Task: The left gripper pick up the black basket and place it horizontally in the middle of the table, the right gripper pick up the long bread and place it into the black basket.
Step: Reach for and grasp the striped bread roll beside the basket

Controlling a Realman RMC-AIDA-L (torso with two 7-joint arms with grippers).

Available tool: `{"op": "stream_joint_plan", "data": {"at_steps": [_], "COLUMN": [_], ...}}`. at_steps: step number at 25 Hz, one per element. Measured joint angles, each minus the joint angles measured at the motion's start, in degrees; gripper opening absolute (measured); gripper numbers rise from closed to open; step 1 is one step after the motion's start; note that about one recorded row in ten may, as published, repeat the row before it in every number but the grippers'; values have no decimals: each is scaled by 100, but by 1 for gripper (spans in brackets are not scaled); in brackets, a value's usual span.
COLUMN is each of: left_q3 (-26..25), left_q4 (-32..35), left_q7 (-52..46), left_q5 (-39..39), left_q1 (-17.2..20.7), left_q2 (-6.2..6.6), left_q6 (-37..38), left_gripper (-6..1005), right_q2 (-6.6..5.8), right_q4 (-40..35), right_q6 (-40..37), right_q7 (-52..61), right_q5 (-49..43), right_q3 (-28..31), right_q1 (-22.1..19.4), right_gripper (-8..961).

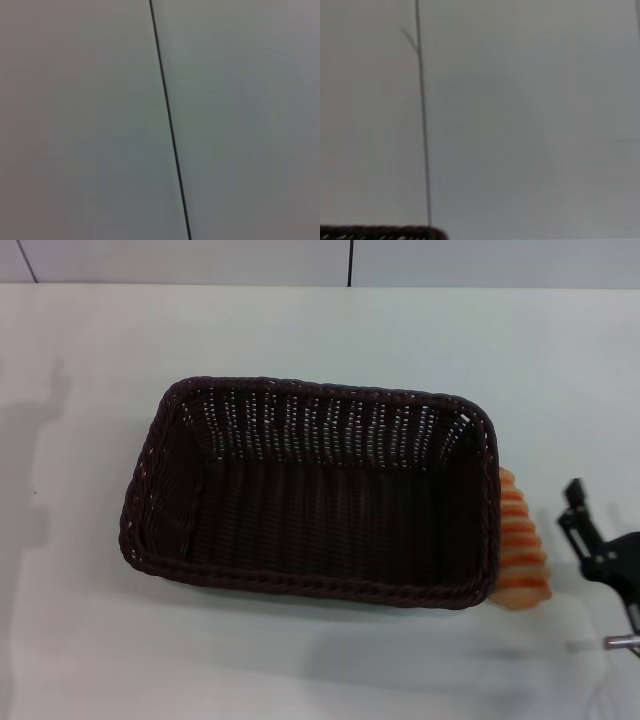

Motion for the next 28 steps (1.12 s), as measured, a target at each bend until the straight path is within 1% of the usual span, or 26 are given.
{"op": "stream_joint_plan", "data": {"at_steps": [3, 5, 7, 8, 9, 12, 13, 18, 21, 23, 26, 28], "left_q3": [-35, -40, -52, -54, -54, -41, -34, -19, -19, -19, -21, -13], "left_q4": [226, 256, 277, 289, 289, 347, 373, 513, 530, 530, 525, 527], "left_q7": [-76, -81, -87, -92, -92, -90, -86, -91, -96, -99, -98, -97], "left_q5": [3, -4, 3, 11, 11, 13, 16, 28, 30, 30, 37, 45], "left_q1": [-53, -59, -85, -121, -121, -187, -209, -321, -334, -336, -336, -334], "left_q2": [2, 3, 3, 4, 4, 6, 6, 9, 9, 10, 16, 17], "left_q6": [-2, -3, -21, -40, -40, -75, -77, -88, -94, -94, -76, -73], "left_gripper": [792, 792, 792, 792, 792, 792, 792, 793, 793, 793, 793, 793], "right_q2": [2, 3, 3, 7, 7, 13, 13, 10, -2, -16, -4, 9], "right_q4": [38, 44, 54, 54, 54, 48, 52, 82, 145, 198, 201, 257], "right_q6": [375, 483, 753, 1026, 1026, 1409, 1626, 1993, 2030, 1939, 1804, 1523], "right_q7": [-2, -2, -2, -1, -1, 32, 51, 47, 14, -133, -317, -633], "right_q5": [-7, -8, -9, -9, -9, -10, -12, -15, -15, -15, 5, 22], "right_q3": [-76, -90, -102, -88, -88, -53, -61, -54, -52, -49, -22, 78], "right_q1": [132, 177, 260, 314, 314, 440, 551, 704, 707, 631, 563, 435], "right_gripper": [790, 790, 789, 789, 789, 788, 788, 786, 786, 785, 725, 685]}}
